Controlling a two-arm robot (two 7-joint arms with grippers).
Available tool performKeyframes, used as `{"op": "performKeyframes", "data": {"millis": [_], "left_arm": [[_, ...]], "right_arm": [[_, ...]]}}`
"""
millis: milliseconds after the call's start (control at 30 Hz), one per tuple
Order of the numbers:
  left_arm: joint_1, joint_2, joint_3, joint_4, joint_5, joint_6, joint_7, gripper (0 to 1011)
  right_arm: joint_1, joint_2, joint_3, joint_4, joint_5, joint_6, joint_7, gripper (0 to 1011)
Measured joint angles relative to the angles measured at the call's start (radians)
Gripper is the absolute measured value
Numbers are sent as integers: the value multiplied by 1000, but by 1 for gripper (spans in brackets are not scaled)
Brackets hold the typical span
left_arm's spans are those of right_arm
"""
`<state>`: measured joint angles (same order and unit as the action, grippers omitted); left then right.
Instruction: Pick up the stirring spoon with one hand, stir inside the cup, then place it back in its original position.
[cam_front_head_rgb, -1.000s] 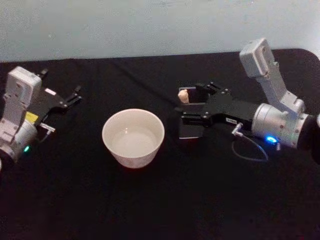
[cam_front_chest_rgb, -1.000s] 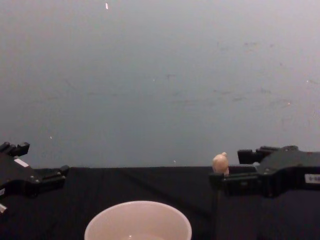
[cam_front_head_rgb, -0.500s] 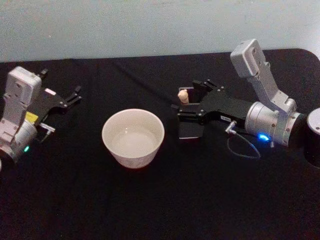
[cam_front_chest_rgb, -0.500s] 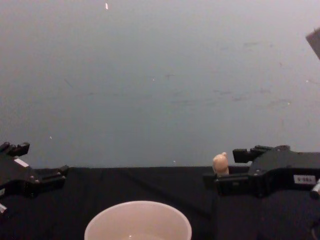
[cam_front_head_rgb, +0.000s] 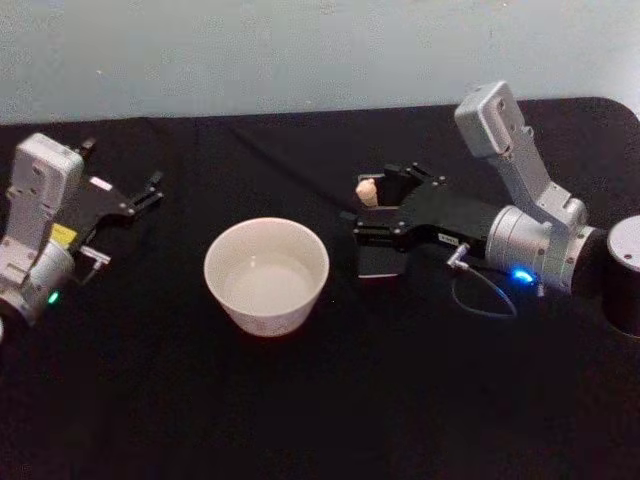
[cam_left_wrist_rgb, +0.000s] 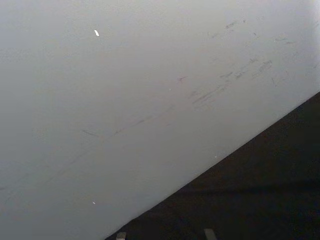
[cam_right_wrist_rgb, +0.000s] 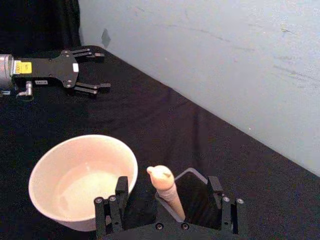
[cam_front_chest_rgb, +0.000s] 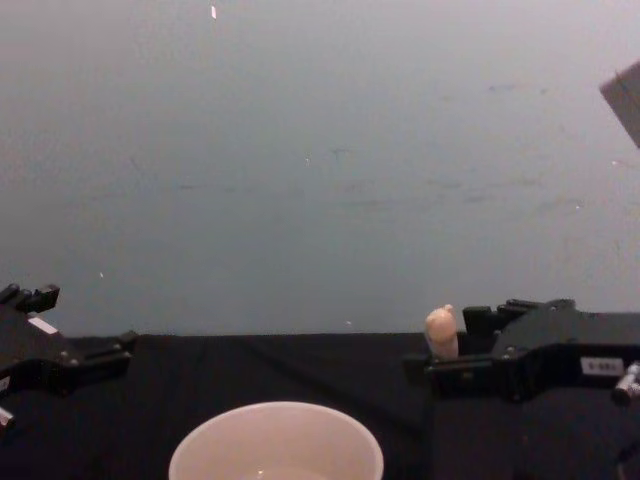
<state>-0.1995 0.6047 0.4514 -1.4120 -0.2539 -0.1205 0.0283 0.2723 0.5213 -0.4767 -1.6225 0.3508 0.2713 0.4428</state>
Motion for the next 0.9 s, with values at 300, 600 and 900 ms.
{"op": "performKeyframes", "data": {"millis": [300,600,900], "left_arm": [[0,0,0,0,0,0,0,1001],[0,0,0,0,0,0,0,1001],[0,0,0,0,0,0,0,1002]], "right_arm": [[7,-13,1,10,-10,-1,3,1002],[8,-13,0,11,-13,-3,3,1002],[7,-12,0,10,-11,-3,2,1002]]}}
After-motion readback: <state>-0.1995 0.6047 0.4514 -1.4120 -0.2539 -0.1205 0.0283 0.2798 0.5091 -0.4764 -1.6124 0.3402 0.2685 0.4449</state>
